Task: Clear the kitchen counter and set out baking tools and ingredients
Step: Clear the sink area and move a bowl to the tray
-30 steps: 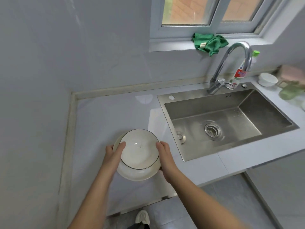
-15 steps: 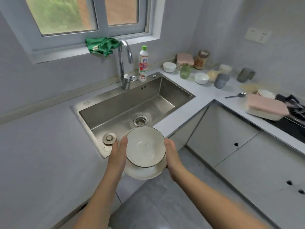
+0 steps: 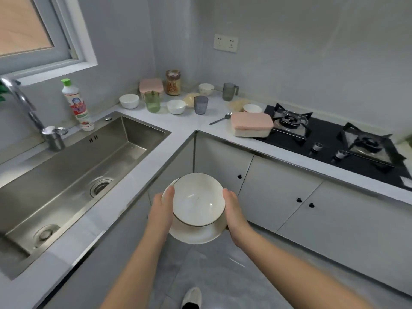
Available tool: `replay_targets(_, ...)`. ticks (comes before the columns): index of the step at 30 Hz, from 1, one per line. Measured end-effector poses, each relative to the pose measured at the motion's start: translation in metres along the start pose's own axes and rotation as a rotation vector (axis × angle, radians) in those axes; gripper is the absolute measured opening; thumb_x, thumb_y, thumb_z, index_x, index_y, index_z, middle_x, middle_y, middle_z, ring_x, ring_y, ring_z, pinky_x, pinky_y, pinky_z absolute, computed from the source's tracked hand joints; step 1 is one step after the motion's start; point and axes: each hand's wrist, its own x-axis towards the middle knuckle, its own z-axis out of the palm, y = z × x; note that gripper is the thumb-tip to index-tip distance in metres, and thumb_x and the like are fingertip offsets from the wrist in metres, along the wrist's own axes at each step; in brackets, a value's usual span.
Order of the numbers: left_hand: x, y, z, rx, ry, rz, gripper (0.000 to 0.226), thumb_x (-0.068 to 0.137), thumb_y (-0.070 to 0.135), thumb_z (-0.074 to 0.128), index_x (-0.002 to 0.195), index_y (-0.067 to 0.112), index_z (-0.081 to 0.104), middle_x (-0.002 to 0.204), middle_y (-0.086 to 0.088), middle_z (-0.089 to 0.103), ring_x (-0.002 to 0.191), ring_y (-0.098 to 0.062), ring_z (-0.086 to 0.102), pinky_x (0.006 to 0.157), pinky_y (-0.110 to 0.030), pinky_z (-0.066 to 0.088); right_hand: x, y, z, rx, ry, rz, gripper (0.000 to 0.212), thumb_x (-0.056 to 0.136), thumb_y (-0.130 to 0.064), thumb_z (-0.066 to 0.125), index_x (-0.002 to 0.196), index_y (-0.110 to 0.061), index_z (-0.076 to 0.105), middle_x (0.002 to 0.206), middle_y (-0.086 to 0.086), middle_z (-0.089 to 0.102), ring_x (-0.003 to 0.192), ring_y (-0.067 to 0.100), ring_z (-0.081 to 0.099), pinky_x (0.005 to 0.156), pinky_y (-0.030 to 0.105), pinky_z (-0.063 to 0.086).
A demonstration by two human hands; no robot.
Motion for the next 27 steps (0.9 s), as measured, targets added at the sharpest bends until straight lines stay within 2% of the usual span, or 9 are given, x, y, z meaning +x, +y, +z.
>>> replay_targets(3,0.012,0.014,0.049,0.041,-0.085,0.009,0.071,0.071,0.076,0.036,0.121,0.029,0.054,0.118,0.006,0.058,0.110,-0.019,0.055,0.092,-0.044,0.046,0.017,0.004,-0.044,0.027,0.071,-0.004,0.034,0.079,-0.054,0.036,0.087,-0.022,0.048,0.089,-0.006,0.051,0.082,0.017,0.048,0.074,0.032,0.041)
replay_targets(6,0.025,0.025,0.102,0.047,-0.144,0.012,0.066,0.075,0.074,0.037,0.121,0.029,0.048,0.120,0.009,0.051,0.113,-0.018,0.049,0.095,-0.042,0.042,0.040,0.005,-0.091,0.011,0.143,0.007,0.046,0.078,-0.056,0.036,0.090,-0.014,0.049,0.087,-0.002,0.050,0.081,0.019,0.047,0.074,0.034,0.040)
replay_targets(9,0.047,0.035,0.164,0.058,-0.191,0.009,0.067,0.080,0.071,0.039,0.130,0.026,0.044,0.121,0.008,0.047,0.113,-0.019,0.047,0.097,-0.042,0.041,0.072,0.005,-0.144,0.016,0.220,0.049,0.052,0.076,-0.061,0.038,0.105,-0.022,0.055,0.101,-0.004,0.058,0.091,0.017,0.055,0.078,0.033,0.045)
replay_targets(13,0.077,0.061,0.251,0.073,-0.280,0.008,0.063,0.084,0.070,0.039,0.128,0.025,0.046,0.124,0.007,0.049,0.113,-0.019,0.049,0.094,-0.041,0.043,0.109,-0.012,-0.216,0.056,0.300,0.038,0.044,0.075,-0.058,0.036,0.103,-0.027,0.049,0.099,-0.006,0.055,0.089,0.012,0.052,0.070,0.028,0.044)
replay_targets(16,0.094,0.079,0.314,0.063,-0.341,0.002,0.066,0.085,0.069,0.040,0.133,0.024,0.046,0.123,0.006,0.050,0.112,-0.019,0.050,0.092,-0.038,0.042,0.134,-0.026,-0.269,0.070,0.369,0.069,0.043,0.075,-0.058,0.037,0.100,-0.025,0.049,0.098,-0.006,0.056,0.092,0.015,0.052,0.081,0.033,0.044)
replay_targets(18,0.105,0.090,0.361,0.060,-0.397,-0.002,0.071,0.080,0.073,0.041,0.132,0.024,0.047,0.125,0.005,0.053,0.114,-0.020,0.052,0.097,-0.043,0.044,0.151,-0.034,-0.311,0.084,0.422,0.057,0.043,0.076,-0.059,0.038,0.099,-0.024,0.051,0.100,-0.004,0.058,0.096,0.016,0.053,0.087,0.037,0.045)
replay_targets(21,0.110,0.105,0.428,0.096,-0.485,-0.011,0.062,0.086,0.066,0.042,0.133,0.025,0.045,0.128,0.004,0.052,0.119,-0.022,0.051,0.103,-0.049,0.041,0.159,-0.041,-0.368,0.132,0.525,0.076,0.050,0.079,-0.057,0.039,0.114,-0.025,0.052,0.114,-0.007,0.057,0.107,0.011,0.054,0.097,0.039,0.045)
replay_targets(24,0.101,0.111,0.488,0.172,-0.596,-0.001,0.054,0.091,0.059,0.040,0.131,0.024,0.043,0.124,0.005,0.050,0.115,-0.021,0.052,0.099,-0.046,0.044,0.155,-0.037,-0.421,0.206,0.614,0.100,0.037,0.089,-0.052,0.040,0.113,-0.027,0.052,0.120,-0.005,0.055,0.111,0.011,0.053,0.098,0.039,0.045)
replay_targets(27,0.085,0.111,0.545,0.234,-0.695,0.007,0.050,0.092,0.058,0.040,0.129,0.024,0.044,0.122,0.003,0.054,0.110,-0.020,0.055,0.094,-0.045,0.047,0.144,-0.031,-0.473,0.247,0.701,0.099,0.033,0.088,-0.049,0.040,0.104,-0.025,0.056,0.115,0.001,0.059,0.105,0.015,0.056,0.095,0.039,0.046)
